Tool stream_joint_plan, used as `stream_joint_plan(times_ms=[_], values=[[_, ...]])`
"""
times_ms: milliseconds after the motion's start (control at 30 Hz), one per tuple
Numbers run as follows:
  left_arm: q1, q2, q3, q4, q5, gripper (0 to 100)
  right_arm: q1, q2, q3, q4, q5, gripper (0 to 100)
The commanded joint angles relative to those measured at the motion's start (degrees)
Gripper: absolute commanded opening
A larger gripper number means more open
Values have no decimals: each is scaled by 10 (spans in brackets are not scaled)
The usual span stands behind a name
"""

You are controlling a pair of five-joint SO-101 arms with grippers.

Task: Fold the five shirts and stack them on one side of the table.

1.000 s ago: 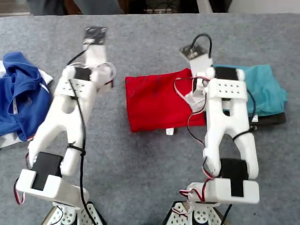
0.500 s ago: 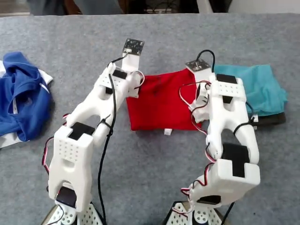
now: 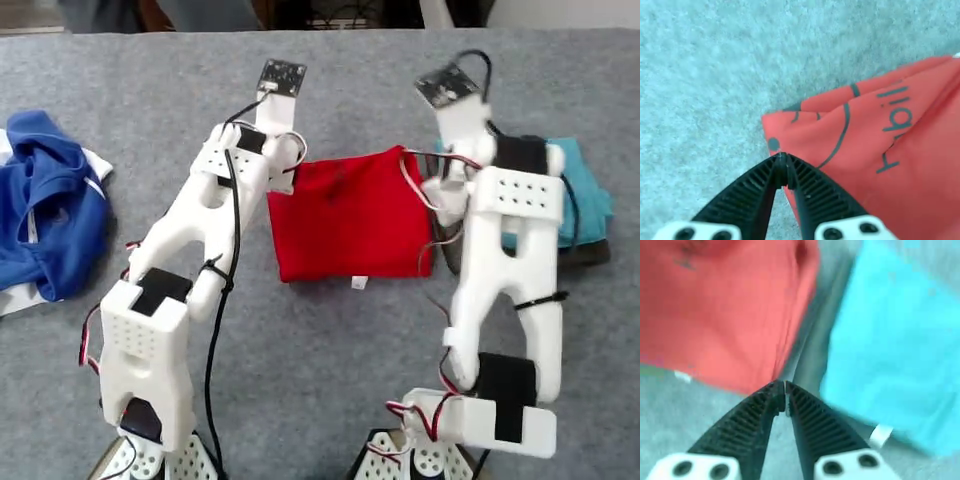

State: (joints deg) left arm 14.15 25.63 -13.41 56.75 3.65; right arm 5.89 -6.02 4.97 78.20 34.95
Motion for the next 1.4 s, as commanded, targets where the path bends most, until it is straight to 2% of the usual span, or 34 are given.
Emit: stream_joint_plan(times_ms=[0,100,200,367,767,1033,1200,1267,1367], values=[[-9,-24,-22,-5,-2,29,-62,27,-35,-68,3,15],[-14,11,-15,-40,-2,29,-69,96,-36,-149,3,15],[-20,40,-14,-58,-4,29,-45,195,-38,-228,4,18],[-29,76,-17,-67,-5,29,11,316,-95,-249,4,15],[-29,107,-21,-90,-5,29,24,324,-225,-55,7,15],[-30,-4,-36,-52,-6,28,-18,235,-350,128,8,15],[-45,-80,29,-53,-49,28,-17,170,-363,228,4,18],[-51,-113,81,-53,-70,28,-12,141,-336,229,1,17],[-64,-171,176,-63,-78,28,-4,87,-268,229,-49,15]])
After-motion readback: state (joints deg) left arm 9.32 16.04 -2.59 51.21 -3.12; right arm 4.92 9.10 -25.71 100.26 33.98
